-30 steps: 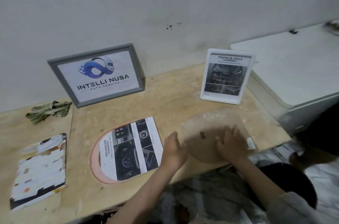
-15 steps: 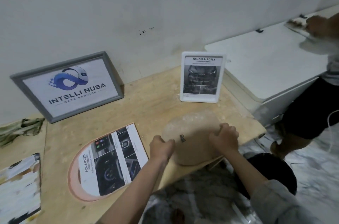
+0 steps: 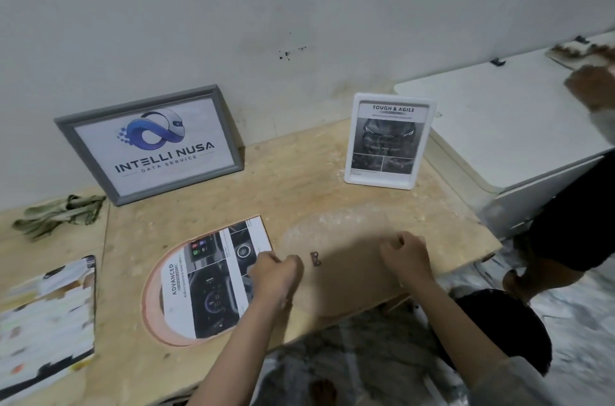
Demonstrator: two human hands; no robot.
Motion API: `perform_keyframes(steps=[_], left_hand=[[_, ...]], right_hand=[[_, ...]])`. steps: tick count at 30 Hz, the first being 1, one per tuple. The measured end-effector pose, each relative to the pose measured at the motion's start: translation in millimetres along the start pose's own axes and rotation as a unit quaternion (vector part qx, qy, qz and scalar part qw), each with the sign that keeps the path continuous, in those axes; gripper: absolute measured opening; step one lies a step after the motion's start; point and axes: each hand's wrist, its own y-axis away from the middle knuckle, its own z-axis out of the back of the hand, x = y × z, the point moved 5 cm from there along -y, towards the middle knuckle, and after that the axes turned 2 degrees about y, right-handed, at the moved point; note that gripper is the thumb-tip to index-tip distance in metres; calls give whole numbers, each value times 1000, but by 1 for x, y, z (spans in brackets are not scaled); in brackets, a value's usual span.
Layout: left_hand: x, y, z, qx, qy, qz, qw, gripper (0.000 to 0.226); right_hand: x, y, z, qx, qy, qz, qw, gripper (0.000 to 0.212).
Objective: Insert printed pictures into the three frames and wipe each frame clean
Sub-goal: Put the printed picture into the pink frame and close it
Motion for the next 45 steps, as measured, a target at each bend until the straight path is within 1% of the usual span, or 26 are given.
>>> perform_keyframes(steps=[2,3,4,5,6,8,9,12,13,16,18,20,21,23,26,31,35,38,41,45], left_hand=[[8,-5,22,-35,-3,-13,999,19],[12,-6,33,-50,0,-23,998,12],[17,-6,46,-66,4,-27,997,9],[21,-7,58,-83,6,-26,996,12],[25,-8,69,-99,7,-26,995,18],[35,-9,96,-137,9,-22,990,29],[39,-9,107,-152,13,-20,988,31],[54,-11,139,-190,28,-3,981,34],[62,-13,149,-200,35,5,979,34],[78,-16,165,-210,35,25,977,34],[82,-17,172,-212,32,26,976,33],[81,-18,179,-214,24,18,976,34],[82,-21,181,-213,18,13,977,31],[82,-25,182,-206,-3,2,978,25],[90,-34,179,-183,-61,-1,981,25],[90,-33,171,-162,-117,-32,979,47],[95,-35,165,-148,-150,-53,976,63],[94,-32,160,-136,-170,-68,973,79],[95,-31,158,-123,-180,-88,972,96],[98,-33,167,-64,-201,-84,974,119]], right_hand=[[14,11,-17,33,11,42,999,16],[23,19,-26,58,10,56,997,17],[33,27,-36,80,11,65,995,35],[43,36,-46,98,12,70,993,51],[50,43,-56,111,13,76,991,61],[65,57,-78,139,16,95,986,67],[71,61,-88,142,18,108,984,66],[92,73,-115,148,48,161,975,50],[100,78,-125,153,64,184,969,48],[117,90,-140,148,65,229,960,48],[119,89,-154,144,56,228,961,49],[115,85,-177,180,49,221,957,52],[114,83,-186,183,58,227,955,52],[117,86,-189,175,76,237,952,54],[126,94,-177,162,101,237,953,64],[130,103,-177,190,132,250,940,72],[129,103,-179,187,131,265,937,71],[126,101,-179,195,138,285,928,75],[120,96,-179,230,146,300,914,88],[112,85,-178,271,182,323,888,114]])
